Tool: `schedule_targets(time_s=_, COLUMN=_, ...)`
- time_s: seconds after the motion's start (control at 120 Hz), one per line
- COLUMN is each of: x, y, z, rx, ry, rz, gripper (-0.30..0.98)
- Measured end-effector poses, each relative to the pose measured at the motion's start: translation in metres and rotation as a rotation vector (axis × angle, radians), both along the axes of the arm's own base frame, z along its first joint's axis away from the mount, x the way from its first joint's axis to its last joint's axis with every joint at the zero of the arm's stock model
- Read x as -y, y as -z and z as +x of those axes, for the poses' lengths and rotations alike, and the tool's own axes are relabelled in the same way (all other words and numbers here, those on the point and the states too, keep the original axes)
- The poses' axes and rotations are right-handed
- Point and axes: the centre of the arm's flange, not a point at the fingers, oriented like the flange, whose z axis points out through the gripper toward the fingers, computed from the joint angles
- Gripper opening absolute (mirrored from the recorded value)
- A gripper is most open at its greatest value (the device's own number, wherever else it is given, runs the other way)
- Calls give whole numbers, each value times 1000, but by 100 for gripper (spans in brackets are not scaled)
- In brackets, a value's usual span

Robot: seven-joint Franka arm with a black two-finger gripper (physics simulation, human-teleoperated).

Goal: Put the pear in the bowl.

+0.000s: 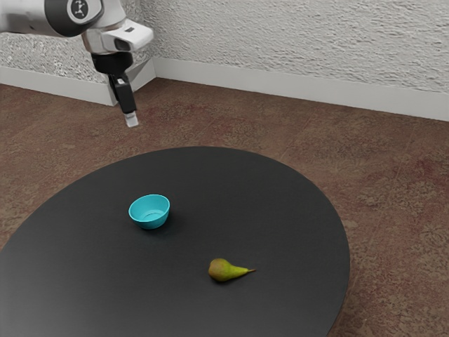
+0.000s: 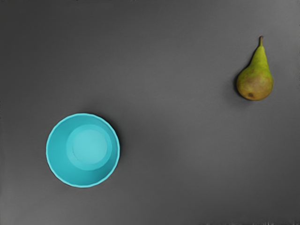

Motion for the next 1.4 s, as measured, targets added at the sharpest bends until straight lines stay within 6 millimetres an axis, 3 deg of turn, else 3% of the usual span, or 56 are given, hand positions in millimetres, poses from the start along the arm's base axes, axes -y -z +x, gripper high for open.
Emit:
schedule_targets(time_s=0.267, x=1, y=8, z=4, rx=-15, ry=59, rz=0, gripper=69)
schedule_targets(time_s=0.458, x=12, y=50, z=14, rx=-86, ry=110, rz=-25, gripper=69)
schedule_targets(time_s=0.725, x=109, y=142, z=-22, rx=-116, ry=408, rz=-32, gripper=69)
schedule_targets(time_s=0.9, x=180, y=177, z=-41, rx=-113, ry=590, rz=-51, gripper=69)
schedule_targets(time_s=0.983, x=205, y=207, z=-47, rx=-153, ry=620, rz=-65, gripper=69)
schedule_targets(time_s=1.025, x=200, y=220, z=-42, rx=-168, ry=590, rz=-78, gripper=68)
schedule_targets(time_s=1.117, x=146, y=243, z=-18, rx=-175, ry=442, rz=-104, gripper=68)
schedule_targets(time_s=1.167, x=133, y=256, z=-11, rx=-180, ry=395, rz=-111, gripper=69)
schedule_targets(time_s=1.4, x=178, y=302, z=-11, rx=-186, ry=435, rz=-61, gripper=69)
